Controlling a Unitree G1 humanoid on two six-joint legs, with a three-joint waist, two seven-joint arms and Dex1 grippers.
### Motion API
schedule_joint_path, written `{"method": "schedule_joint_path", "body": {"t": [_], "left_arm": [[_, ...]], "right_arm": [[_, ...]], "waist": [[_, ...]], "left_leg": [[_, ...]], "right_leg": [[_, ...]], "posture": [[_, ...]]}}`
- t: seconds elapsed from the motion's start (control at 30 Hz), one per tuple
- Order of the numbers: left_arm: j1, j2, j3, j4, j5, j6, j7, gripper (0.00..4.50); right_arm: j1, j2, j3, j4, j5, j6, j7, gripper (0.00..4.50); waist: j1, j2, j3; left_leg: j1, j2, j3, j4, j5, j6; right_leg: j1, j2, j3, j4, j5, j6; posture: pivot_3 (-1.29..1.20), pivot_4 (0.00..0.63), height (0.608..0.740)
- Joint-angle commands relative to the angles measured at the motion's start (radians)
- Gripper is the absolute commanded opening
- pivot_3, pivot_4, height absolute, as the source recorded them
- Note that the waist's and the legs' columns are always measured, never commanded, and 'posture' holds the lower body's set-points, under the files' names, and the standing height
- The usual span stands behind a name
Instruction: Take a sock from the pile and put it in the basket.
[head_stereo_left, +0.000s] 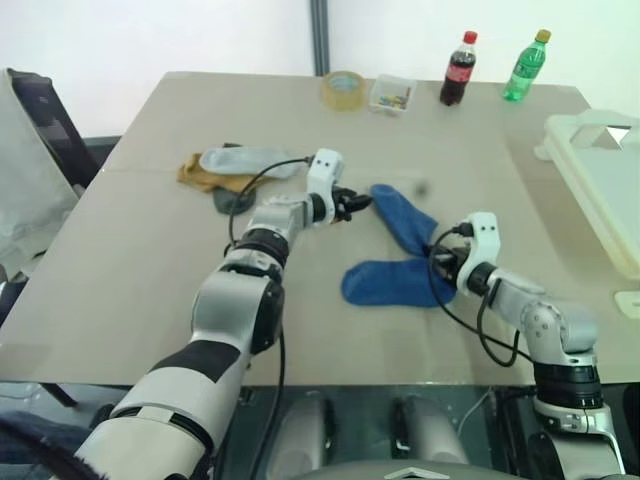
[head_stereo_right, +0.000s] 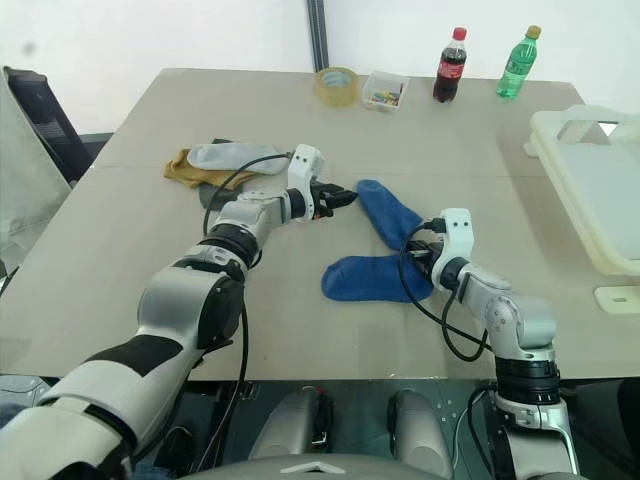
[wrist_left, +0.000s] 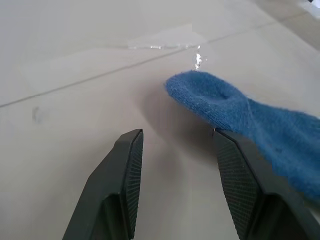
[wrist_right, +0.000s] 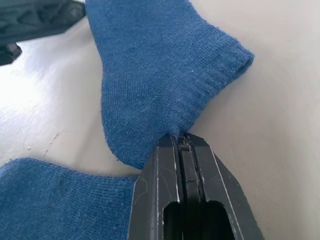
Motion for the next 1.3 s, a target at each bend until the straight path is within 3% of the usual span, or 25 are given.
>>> {"method": "schedule_joint_path", "body": {"t": [0.03,0.67,0.9,1.3], "left_arm": [[-0.032,-0.006,0.056,0.001,-0.044,0.031,-0.005,2.37],[-0.045,-0.038,0.315,0.027,-0.235,0.201,0.032,2.37],[-0.026,-0.055,0.268,0.032,-0.17,0.207,0.089,2.37],[-0.006,-0.071,0.091,0.04,0.027,-0.024,0.128,2.37]], "right_arm": [[0.023,-0.01,0.017,-0.018,-0.023,-0.014,0.006,0.06],[0.041,-0.013,0.041,-0.034,-0.073,-0.055,0.01,0.06],[0.039,-0.012,0.039,-0.034,-0.076,-0.06,0.007,0.06],[0.045,-0.01,0.046,-0.029,-0.081,-0.075,0.012,0.06]], "waist": [[-0.001,0.0,0.0],[-0.011,0.0,0.0],[-0.013,0.0,0.0],[-0.014,0.0,0.0]], "left_leg": [[0.0,0.0,0.0,0.0,0.0,0.0],[0.0,0.0,-0.002,0.0,0.0,0.0],[0.0,0.0,-0.002,0.0,0.0,0.0],[0.001,0.0,0.0,0.0,0.0,0.0]], "right_leg": [[0.0,0.0,0.0,0.0,0.0,0.0],[0.0,0.0,0.0,0.0,0.0,0.0],[0.0,0.0,0.0,0.0,0.0,0.0],[0.0,0.0,0.0,0.0,0.0,0.0]], "posture": [[0.0,0.15,0.74],[0.0,0.15,0.74],[0.0,0.15,0.74],[0.0,0.15,0.74]]}}
